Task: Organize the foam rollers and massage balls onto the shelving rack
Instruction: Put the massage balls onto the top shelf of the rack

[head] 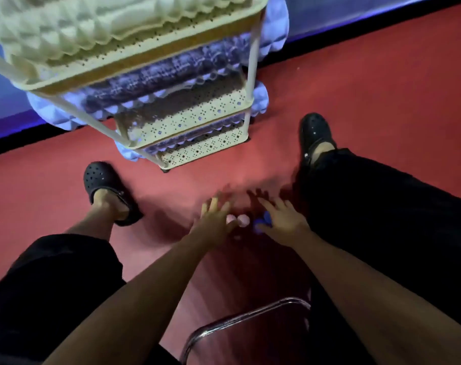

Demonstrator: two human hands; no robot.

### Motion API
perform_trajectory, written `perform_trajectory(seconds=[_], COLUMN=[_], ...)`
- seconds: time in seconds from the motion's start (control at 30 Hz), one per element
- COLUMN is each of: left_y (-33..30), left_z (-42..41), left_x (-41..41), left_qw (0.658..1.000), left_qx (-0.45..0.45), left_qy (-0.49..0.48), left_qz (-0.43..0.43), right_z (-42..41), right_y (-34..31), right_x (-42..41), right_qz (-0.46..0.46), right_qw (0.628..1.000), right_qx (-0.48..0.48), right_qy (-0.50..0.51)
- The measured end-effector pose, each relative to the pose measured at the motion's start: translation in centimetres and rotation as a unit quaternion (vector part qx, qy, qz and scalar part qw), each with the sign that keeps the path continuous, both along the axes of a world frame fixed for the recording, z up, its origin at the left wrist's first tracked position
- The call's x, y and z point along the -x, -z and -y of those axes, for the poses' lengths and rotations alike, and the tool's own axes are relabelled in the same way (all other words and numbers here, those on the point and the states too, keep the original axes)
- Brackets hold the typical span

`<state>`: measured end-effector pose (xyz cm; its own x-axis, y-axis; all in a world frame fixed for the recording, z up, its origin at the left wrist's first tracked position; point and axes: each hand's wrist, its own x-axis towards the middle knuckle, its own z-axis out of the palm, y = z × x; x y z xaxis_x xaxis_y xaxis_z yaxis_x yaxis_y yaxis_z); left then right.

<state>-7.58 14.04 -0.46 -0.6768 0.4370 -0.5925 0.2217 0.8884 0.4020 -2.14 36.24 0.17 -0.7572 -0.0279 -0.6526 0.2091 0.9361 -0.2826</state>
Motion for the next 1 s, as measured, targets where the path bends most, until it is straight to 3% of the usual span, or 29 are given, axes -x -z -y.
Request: perform_trajectory(seconds=[0.3, 0.47, 0.77, 1.0], left_y=[12.4, 15.8, 16.2, 9.2], left_z=[0.1, 0.3, -0.3, -0.6], left_x=[-0.6, -1.1, -0.7, 1.1], left_qw=[0.991, 0.989, 0.992, 0.998], left_qx=[0.08, 0.061, 0.026, 0.002], left_qy=[-0.004, -0.04, -0.044, -0.019], left_qz=[0.111, 0.13, 0.119, 0.062], right_z=[-0.1, 0.2, -0.3, -0.4], right_y=[11.8, 15.2, 15.9, 10.1], right_x=[-1.9, -1.5, -0.4, 1.1], right_qz=[0.073, 0.057, 0.063, -0.018], right_qw=[0.997, 0.998, 0.996, 0.998], right_qx=[0.03, 0.033, 0.071, 0.067], right_qy=[-0.003, -0.017, -0.005, 0.001])
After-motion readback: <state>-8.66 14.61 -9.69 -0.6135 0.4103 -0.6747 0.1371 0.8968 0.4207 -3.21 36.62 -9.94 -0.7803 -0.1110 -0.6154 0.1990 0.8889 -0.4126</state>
